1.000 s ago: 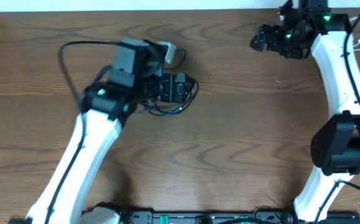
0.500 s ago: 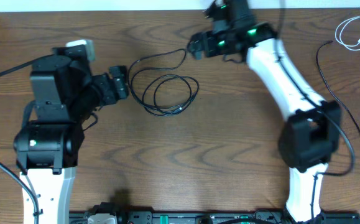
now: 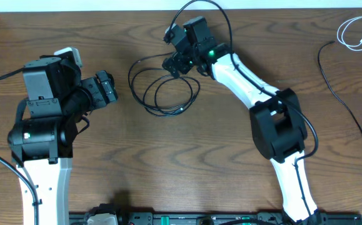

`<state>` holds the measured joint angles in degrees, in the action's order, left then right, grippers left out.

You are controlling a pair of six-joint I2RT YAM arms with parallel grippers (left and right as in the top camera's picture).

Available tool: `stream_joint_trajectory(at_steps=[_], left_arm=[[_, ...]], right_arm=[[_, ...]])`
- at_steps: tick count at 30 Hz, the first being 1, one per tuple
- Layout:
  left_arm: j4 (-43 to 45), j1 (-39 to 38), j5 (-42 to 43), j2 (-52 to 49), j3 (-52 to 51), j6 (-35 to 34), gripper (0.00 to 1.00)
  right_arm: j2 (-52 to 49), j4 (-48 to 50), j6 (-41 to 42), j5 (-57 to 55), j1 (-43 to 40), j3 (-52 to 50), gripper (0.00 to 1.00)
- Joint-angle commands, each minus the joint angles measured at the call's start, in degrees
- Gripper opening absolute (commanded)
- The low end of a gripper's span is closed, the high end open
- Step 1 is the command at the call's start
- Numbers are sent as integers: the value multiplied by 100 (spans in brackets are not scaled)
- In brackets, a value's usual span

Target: Untangle cables

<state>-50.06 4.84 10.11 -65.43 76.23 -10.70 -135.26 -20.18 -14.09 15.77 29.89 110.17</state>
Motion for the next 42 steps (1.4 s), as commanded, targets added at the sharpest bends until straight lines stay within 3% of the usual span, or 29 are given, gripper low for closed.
stream_joint_trajectory(at_steps=[1, 15, 22, 27, 33, 42], left_arm=[[-55, 28, -72, -17, 83, -52, 91], [-79, 28, -72, -17, 83, -52, 91], [-114, 28, -72, -17, 83, -52, 92], [-151, 28, -72, -17, 83, -52, 91], [-269, 28, -74, -17, 83, -50, 91], [-361, 17, -9, -136, 81, -59, 91]], right_arm=[[-367, 162, -275, 345, 109, 26, 97], [-815, 210, -487, 905, 227, 24, 94], [-835, -743, -831, 422, 212, 24, 91], [-772, -872, -828, 273, 94, 31, 86], [-713, -1335, -831, -837, 9, 37, 84], [-713, -3097, -863, -942, 70, 35, 72]])
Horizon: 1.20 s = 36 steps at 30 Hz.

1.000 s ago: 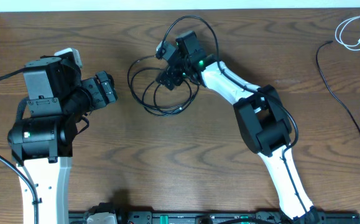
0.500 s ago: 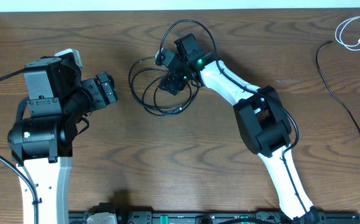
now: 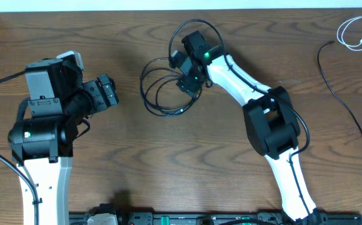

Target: Untangle cables

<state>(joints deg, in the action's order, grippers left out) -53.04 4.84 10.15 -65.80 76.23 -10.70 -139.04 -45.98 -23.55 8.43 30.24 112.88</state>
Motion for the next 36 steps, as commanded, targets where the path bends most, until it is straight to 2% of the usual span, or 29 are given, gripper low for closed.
stream_joint_trajectory(at_steps=[1, 3, 7, 9, 12, 15, 23, 30, 36], left_arm=[[-74, 17, -15, -136, 81, -59, 91], [-81, 17, -13, -212, 76, -98, 91], [-94, 17, -9, -442, 76, -339, 91], [-94, 17, 85, -540, 76, -354, 91], [-96, 17, 219, -664, 76, -354, 91], [-94, 17, 337, -761, 76, -356, 91], [-92, 17, 334, -782, 76, -354, 91], [-90, 17, 332, -782, 76, -354, 91], [-87, 17, 332, -782, 76, -356, 91]], right_arm=[[-334, -671, 153, -208, 48, -236, 70], [-334, -949, 446, -208, 61, -236, 67], [-334, -1311, 1147, -210, 61, -236, 54], [-334, -1408, 1423, -210, 61, -236, 43], [-334, -1519, 1753, -313, 61, -236, 20], [-334, -1556, 2361, -756, 63, -236, 1], [129, -1532, 2931, -664, -131, -229, 1], [1458, -1510, 2909, 94, -817, -229, 1], [2800, -1602, 2900, 409, -1853, -229, 1]])
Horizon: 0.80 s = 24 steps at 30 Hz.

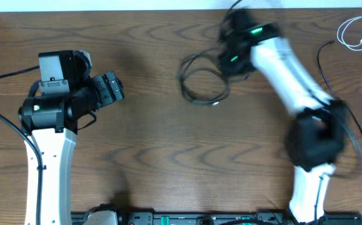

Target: Untangle cables

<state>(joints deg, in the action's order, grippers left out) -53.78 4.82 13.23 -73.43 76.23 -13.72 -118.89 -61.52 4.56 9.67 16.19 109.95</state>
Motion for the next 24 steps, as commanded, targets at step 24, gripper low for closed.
stream_joint_trajectory(at_steps=[24], left_arm=[[116, 20, 26, -24, 76, -55, 91]], right_arm=[[2068, -922, -953, 1753, -3646, 50, 15]])
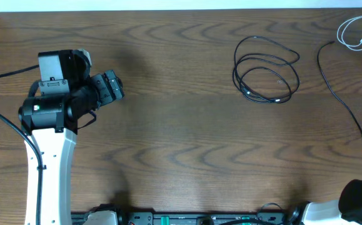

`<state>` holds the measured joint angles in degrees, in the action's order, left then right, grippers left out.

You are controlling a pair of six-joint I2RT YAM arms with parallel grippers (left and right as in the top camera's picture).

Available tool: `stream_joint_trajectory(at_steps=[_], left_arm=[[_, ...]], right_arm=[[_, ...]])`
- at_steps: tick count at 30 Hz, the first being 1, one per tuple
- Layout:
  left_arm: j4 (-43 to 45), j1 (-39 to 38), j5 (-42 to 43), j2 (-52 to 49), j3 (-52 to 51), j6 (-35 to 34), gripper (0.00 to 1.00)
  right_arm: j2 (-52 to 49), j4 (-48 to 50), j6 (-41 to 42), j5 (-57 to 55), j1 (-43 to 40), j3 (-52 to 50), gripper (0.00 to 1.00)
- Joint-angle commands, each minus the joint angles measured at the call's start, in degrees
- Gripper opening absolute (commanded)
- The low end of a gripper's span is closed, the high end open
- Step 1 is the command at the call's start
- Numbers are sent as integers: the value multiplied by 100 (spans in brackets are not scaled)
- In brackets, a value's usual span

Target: Untangle cables

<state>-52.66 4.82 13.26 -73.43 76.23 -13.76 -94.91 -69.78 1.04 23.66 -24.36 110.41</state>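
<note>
A black cable coiled in loose loops [265, 76] lies flat on the wooden table [181, 144], right of the middle, with nothing touching it. My left gripper [113, 87] hovers at the left side, pointing right, far from the coil; its fingers are too dark to read. The right gripper is out of view: only a dark part of the right arm [361, 195] shows at the bottom right corner.
A white cable [354, 32] lies bunched at the top right corner. A second black cable [338, 94] runs down the right edge. The left arm's own black lead [5, 78] crosses the far left.
The right arm, blurred over the upper middle with the black coil at its gripper, has left the view. The coil now lies free further right. The left arm has not moved.
The right gripper was at the black coil left of the middle. Then the coil sat slightly further right, still at the gripper. Then it was at the upper middle while the left arm rose a little. Now the coil lies released at the right.
</note>
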Motion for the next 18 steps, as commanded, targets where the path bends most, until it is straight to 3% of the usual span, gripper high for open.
stream_joint_trajectory(at_steps=[1, 5, 7, 18], left_arm=[[2, 20, 24, -24, 76, -50, 91], [2, 20, 22, -24, 76, -50, 91], [2, 20, 24, -26, 76, -50, 91], [2, 20, 22, -26, 76, -50, 91]], right_arm=[[-437, -144, -745, 352, 570, 4, 21], [-962, -363, -1390, 350, 1263, 4, 49], [-1246, -422, -1574, 348, 1515, 4, 56], [-2883, 144, -1580, 116, 2728, 4, 57]])
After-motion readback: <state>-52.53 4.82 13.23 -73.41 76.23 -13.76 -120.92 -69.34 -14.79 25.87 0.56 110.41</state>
